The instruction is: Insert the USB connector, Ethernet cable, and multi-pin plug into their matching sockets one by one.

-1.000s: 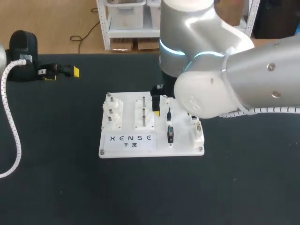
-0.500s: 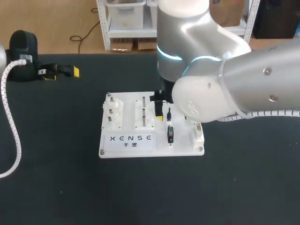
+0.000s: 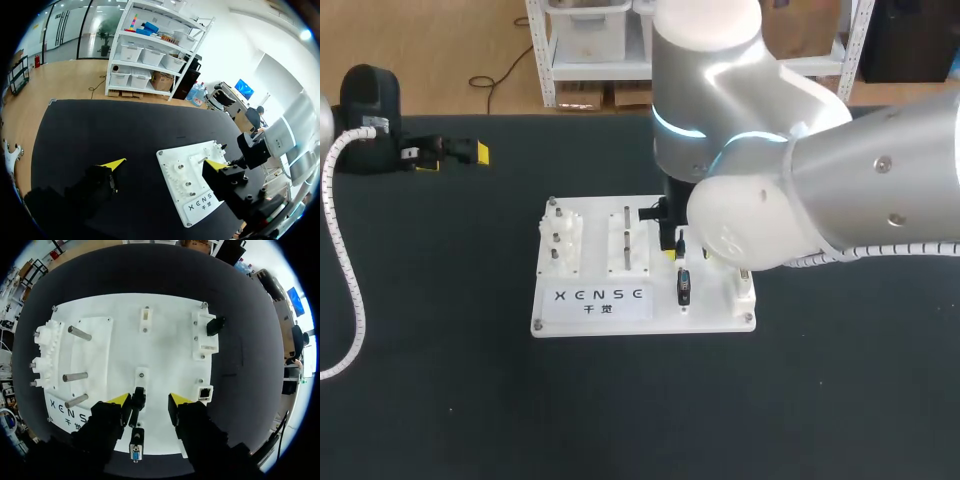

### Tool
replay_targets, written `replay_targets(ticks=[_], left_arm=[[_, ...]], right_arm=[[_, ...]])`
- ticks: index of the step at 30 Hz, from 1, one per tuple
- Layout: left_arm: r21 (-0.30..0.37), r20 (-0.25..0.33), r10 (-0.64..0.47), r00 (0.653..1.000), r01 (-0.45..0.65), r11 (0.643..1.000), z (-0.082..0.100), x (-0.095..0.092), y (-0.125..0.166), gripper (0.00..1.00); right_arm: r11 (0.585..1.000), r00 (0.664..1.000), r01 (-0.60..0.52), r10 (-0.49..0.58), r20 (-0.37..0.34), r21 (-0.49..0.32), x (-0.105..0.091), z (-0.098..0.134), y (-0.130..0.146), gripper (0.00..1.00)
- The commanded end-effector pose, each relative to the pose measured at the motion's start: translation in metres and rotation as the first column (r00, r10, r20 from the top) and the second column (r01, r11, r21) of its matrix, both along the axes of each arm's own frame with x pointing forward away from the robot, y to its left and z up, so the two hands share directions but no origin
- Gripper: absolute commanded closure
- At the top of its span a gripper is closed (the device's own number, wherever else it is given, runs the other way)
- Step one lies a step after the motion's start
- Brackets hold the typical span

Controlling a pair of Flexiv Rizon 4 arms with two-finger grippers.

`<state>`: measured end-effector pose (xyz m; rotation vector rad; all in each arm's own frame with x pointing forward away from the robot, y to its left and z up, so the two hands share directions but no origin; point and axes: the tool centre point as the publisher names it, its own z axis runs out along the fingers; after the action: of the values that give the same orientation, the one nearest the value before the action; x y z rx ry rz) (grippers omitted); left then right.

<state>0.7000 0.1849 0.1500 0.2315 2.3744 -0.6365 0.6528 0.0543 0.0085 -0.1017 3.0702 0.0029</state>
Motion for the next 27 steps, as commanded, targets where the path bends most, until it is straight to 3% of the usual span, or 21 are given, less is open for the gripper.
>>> replay_targets(ticks=[1,27], left_arm=[[0.000,0.000,0.000,1.000,0.000,1.000,0.0000,0.0000,0.0000,0.00],[0.000,0.000,0.000,1.000,0.000,1.000,0.0000,0.0000,0.0000,0.00]], right_arm=[[1.000,1.000,0.001,-0.001,0.004,0.004,-0.0001,-0.0026,0.0011,0.52],[0.999,0.999,0.043,-0.043,0.019,0.022,0.0082,0.0012,0.0063,0.63]])
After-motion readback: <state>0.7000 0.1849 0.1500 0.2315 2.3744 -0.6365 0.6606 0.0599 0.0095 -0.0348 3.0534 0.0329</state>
